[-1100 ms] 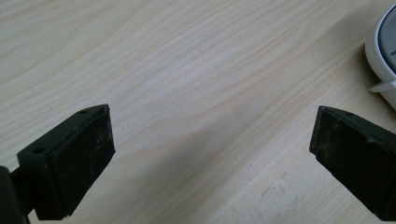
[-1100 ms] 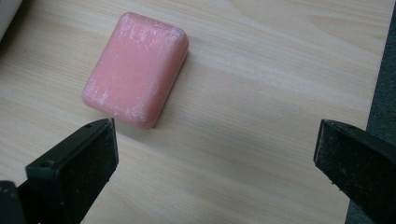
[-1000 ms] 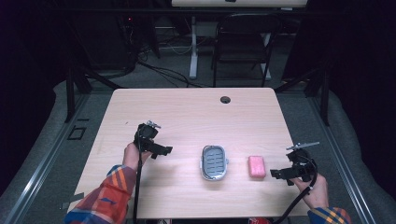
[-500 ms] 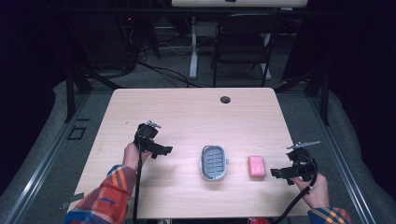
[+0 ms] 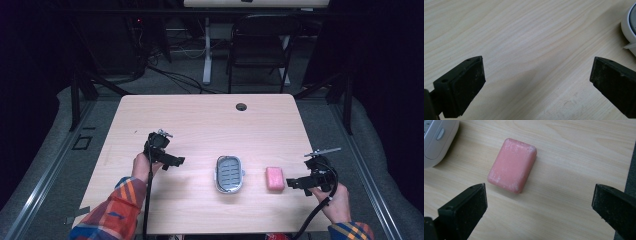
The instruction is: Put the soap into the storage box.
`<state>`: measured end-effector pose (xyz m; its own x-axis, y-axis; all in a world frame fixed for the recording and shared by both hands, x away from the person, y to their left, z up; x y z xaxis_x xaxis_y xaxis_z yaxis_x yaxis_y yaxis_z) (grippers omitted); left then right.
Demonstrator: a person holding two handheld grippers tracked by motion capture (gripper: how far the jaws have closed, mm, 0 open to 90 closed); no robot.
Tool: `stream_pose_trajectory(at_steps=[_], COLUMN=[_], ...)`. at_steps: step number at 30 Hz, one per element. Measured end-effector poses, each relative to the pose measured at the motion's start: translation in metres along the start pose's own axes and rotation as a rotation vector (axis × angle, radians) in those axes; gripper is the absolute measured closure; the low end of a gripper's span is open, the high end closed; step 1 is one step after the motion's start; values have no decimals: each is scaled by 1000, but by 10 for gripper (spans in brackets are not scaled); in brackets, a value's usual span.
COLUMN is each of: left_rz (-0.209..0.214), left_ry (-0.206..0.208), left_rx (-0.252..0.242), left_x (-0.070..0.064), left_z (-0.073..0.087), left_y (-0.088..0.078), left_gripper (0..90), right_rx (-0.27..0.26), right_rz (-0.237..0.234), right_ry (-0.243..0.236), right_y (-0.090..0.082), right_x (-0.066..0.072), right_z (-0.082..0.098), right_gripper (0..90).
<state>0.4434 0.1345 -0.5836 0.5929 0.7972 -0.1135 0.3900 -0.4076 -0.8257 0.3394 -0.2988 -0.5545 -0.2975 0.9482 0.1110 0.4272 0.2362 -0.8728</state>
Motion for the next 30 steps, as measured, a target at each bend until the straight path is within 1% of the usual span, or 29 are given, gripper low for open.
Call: stream_pose_trajectory(at_steps=[4, 5, 8, 10, 11, 12, 13, 14, 15, 16, 17, 19, 20, 24, 25, 26, 28, 29, 30], left_rz=[-8, -11, -12, -11, -11, -10, -10, -8, -7, -7, -3, -2, 0, 5, 9, 13, 14, 15, 15], left_ry=[-2, -2, -2, -2, -1, 3, 3, 3, 4, 4, 6, 6, 3, 6, 7, 14, 15, 19, 19], left_rx=[7, 7, 6, 7, 9, 19, 19, 18, 18, 18, 18, 17, 13, 20, 22, 27, 26, 26, 26], left_x=[0, 0, 0, 0, 1, 1, 1, 1, 0, 0, 0, 0, 0, 0, -1, -2, -3, -3, -3], left_z=[1, 1, 1, 1, 1, 1, 1, 1, 1, 1, 1, 1, 1, 2, 2, 2, 2, 2, 2], left_y=[0, 0, 0, 0, 0, 1, 1, 2, 2, 2, 2, 2, 1, 2, 3, 3, 3, 3, 3], left_gripper=[0, 0, 0, 0, 0, 0, 0, 0, 0, 0, 0, 0, 0, 0, 0, 0, 0, 0, 0], right_rx=[19, 33, 47, 50, 62, 76, 76, 80, 95, 94, 109, 104, 121, 133, 150, 145, 156, 161, 161], right_rz=[-1, -9, -5, -13, -5, -34, -34, -35, -32, -35, -31, -31, -25, -27, -37, -35, -31, -36, -36], right_ry=[16, 21, 26, 19, -3, -13, -13, -20, -35, -29, -36, -40, -40, -31, -28, -17, -21, -9, -9], right_y=[-2, -3, -4, -4, -3, -2, -2, 0, 0, 1, 2, 3, 4, 6, 8, 10, 10, 13, 13], right_x=[0, 0, 0, 3, 3, 7, 7, 12, 13, 16, 17, 19, 21, 25, 26, 27, 26, 27, 27], right_z=[-3, -3, -4, -7, -8, -10, -10, -13, -15, -16, -18, -20, -23, -28, -30, -31, -32, -33, -33], right_gripper=[0, 0, 0, 0, 0, 0, 0, 0, 0, 0, 0, 0, 0, 0, 0, 0, 0, 0, 0])
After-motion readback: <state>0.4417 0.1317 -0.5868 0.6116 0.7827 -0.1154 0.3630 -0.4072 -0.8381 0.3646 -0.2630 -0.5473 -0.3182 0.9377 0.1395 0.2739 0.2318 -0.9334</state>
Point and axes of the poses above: each handheld gripper's, and its own axes: y roughly forward along the jaws, z roughly out of its underside, x roughly to its left, the point moved 7 cm from there along y, roughly forward along the jaws
